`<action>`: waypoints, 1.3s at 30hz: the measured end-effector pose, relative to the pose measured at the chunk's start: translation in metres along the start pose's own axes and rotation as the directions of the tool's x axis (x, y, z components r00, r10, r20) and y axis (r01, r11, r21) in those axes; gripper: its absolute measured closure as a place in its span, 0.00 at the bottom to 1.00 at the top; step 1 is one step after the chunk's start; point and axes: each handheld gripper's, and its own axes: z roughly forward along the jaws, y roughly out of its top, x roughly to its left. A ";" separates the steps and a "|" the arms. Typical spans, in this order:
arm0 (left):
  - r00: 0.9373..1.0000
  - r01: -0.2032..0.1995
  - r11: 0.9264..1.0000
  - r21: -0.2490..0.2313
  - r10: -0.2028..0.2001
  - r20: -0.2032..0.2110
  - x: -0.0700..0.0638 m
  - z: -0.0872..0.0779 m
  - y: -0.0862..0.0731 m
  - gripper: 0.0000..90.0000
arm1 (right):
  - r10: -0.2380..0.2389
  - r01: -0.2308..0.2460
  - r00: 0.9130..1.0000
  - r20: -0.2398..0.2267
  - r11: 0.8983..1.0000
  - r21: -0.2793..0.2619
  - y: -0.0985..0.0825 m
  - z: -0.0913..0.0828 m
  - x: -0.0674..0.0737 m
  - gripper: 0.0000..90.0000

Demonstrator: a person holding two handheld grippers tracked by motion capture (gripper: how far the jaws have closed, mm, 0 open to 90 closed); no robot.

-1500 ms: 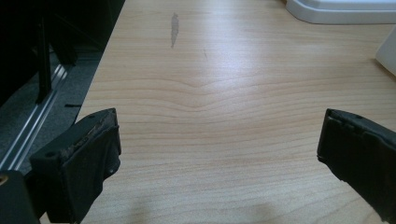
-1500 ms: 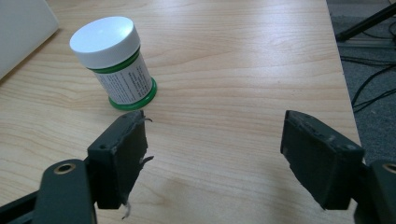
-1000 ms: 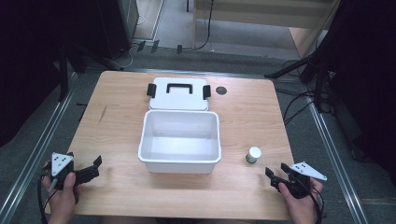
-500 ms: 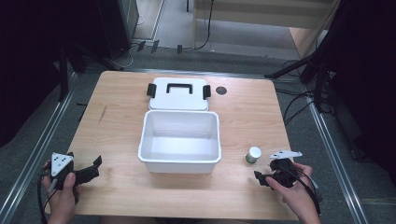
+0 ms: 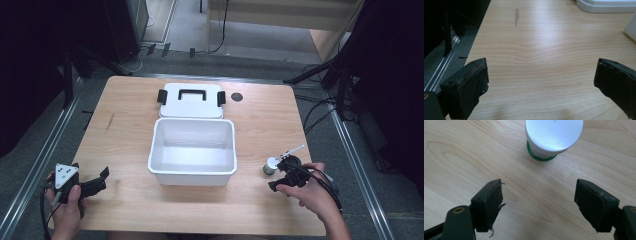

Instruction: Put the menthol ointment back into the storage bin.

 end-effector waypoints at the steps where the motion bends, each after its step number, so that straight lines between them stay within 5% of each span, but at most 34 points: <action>1: 1.000 0.000 1.000 0.001 0.000 0.001 0.000 0.000 0.000 0.00 | -0.009 0.009 1.000 0.007 1.000 0.004 0.003 -0.001 0.000 0.27; 9: 1.000 0.000 1.000 0.000 0.000 0.001 0.000 0.000 0.000 0.00 | -0.004 0.002 0.999 0.031 0.999 0.038 0.027 -0.006 -0.004 0.34; 19: 1.000 -0.003 1.000 0.002 0.003 -0.001 -0.001 0.000 0.000 0.00 | 0.038 -0.035 0.998 -0.045 0.997 0.069 0.051 -0.005 -0.008 0.42; 30: 1.000 0.000 1.000 0.001 0.000 0.000 -0.001 0.000 0.000 0.00 | 0.041 -0.042 0.999 0.013 0.992 0.118 0.062 0.007 -0.005 0.57; 39: 1.000 -0.002 1.000 0.003 0.002 0.000 0.000 0.000 0.000 0.00 | -0.037 0.039 0.999 -0.019 0.992 0.117 0.064 -0.002 -0.003 0.57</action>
